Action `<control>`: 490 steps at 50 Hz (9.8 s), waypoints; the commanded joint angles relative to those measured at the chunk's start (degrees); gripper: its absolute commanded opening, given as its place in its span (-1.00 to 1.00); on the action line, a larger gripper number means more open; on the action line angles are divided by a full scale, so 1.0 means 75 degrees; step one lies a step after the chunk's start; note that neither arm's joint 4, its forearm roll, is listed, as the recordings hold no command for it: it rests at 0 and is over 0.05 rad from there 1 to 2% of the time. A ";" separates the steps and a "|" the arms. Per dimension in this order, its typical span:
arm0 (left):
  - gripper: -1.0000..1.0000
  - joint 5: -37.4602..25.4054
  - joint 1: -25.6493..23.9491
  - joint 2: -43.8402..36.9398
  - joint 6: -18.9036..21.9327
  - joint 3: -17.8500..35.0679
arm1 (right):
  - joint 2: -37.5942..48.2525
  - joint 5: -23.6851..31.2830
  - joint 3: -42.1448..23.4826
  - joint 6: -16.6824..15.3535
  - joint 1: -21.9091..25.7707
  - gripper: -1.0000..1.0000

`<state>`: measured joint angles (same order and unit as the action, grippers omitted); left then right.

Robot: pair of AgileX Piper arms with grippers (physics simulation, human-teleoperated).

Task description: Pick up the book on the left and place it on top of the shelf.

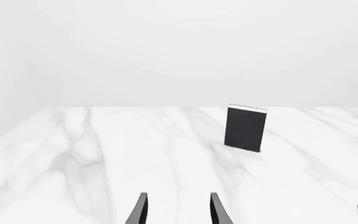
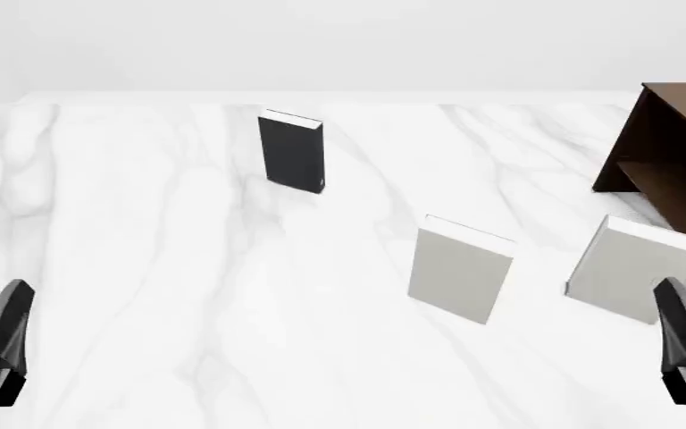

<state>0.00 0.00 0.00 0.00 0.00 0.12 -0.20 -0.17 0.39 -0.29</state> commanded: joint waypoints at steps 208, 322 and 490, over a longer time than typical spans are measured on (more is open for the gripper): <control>1.00 0.0000 0.0000 0.0000 0.0000 0.0000 | 1.1879 -0.1237 -0.8317 -0.1246 0.3644 1.00; 1.00 0.0000 0.0000 0.0000 0.0000 0.0000 | 1.6047 -0.1361 -1.1814 -0.0866 0.4033 1.00; 1.00 0.0000 0.0000 0.0000 0.0000 0.0000 | 1.8336 -0.0946 -1.4307 -0.0458 0.3754 -1.00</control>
<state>0.00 0.00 0.00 0.00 0.00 141.52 -5.41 -110.49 -4.15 29.11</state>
